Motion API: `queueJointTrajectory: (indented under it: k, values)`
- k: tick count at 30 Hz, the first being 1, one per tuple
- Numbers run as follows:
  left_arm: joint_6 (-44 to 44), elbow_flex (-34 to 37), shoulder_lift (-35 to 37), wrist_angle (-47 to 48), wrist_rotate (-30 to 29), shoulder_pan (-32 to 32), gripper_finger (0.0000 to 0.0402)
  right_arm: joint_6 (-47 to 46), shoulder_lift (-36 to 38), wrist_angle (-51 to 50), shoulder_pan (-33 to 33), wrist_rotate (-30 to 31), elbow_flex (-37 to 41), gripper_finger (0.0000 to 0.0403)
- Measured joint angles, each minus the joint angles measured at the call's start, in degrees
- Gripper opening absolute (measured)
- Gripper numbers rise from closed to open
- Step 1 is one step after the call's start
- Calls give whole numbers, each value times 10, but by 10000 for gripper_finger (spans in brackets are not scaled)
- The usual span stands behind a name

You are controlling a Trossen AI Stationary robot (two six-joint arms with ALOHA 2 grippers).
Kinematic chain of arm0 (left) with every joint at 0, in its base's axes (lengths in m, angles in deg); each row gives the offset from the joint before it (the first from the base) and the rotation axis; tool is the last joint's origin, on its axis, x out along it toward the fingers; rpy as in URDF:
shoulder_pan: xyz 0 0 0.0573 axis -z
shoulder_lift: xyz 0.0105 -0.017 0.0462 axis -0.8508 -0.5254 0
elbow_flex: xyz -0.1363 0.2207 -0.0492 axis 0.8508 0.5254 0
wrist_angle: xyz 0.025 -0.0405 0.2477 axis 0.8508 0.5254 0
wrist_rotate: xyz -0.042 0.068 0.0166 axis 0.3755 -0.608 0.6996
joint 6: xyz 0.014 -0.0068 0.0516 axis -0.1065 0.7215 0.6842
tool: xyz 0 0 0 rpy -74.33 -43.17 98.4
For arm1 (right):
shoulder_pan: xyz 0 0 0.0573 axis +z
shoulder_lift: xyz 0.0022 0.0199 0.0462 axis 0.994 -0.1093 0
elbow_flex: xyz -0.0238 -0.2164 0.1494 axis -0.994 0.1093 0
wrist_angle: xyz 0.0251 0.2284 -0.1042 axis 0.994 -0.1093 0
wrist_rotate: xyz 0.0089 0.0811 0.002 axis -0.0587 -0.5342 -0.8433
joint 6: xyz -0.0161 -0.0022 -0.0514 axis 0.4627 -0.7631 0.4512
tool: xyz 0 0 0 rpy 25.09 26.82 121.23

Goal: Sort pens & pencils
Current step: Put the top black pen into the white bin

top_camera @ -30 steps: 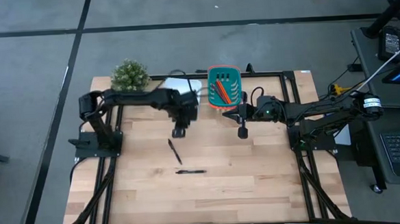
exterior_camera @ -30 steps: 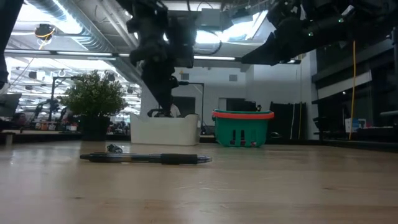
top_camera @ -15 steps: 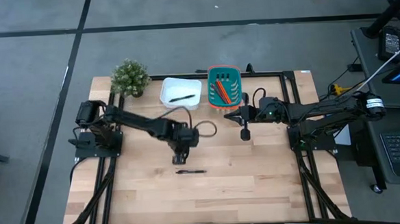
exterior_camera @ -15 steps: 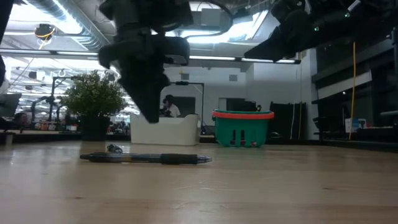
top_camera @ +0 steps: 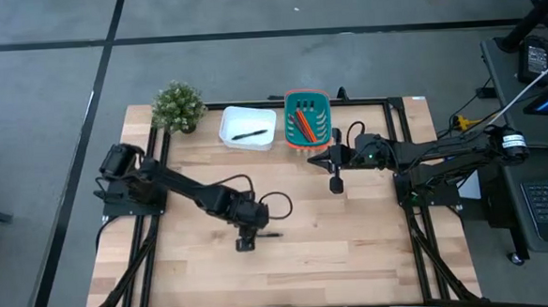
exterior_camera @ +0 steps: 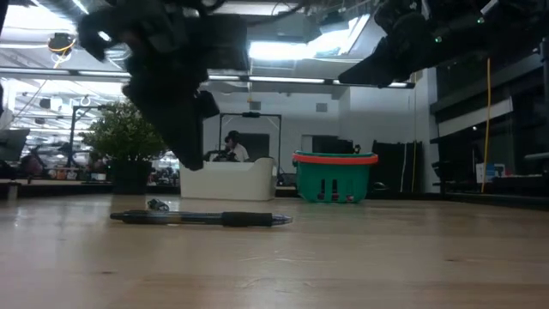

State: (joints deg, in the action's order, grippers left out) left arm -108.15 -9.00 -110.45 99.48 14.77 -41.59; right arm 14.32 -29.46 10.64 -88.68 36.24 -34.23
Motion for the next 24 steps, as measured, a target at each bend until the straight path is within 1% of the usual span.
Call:
queueJointTrajectory:
  k: [7, 9, 14, 20, 24]
  values:
    - [-7, 0, -12, -45, 4, 32, 76, -6, 0, 0, 0, 0, 0, 21]
    - [-7, -1, -25, -57, 16, 33, 76, -6, 0, 0, 0, 0, 0, 21]
    - [-7, 0, -57, -55, 32, 23, 76, -7, 0, -1, 0, 0, 0, 21]
    - [-2, 0, -71, -56, 35, 9, 76, -7, 0, -4, 0, 0, 0, 21]
    - [7, -3, -91, -62, 64, -4, 76, -6, 0, -5, 0, 0, 0, 21]
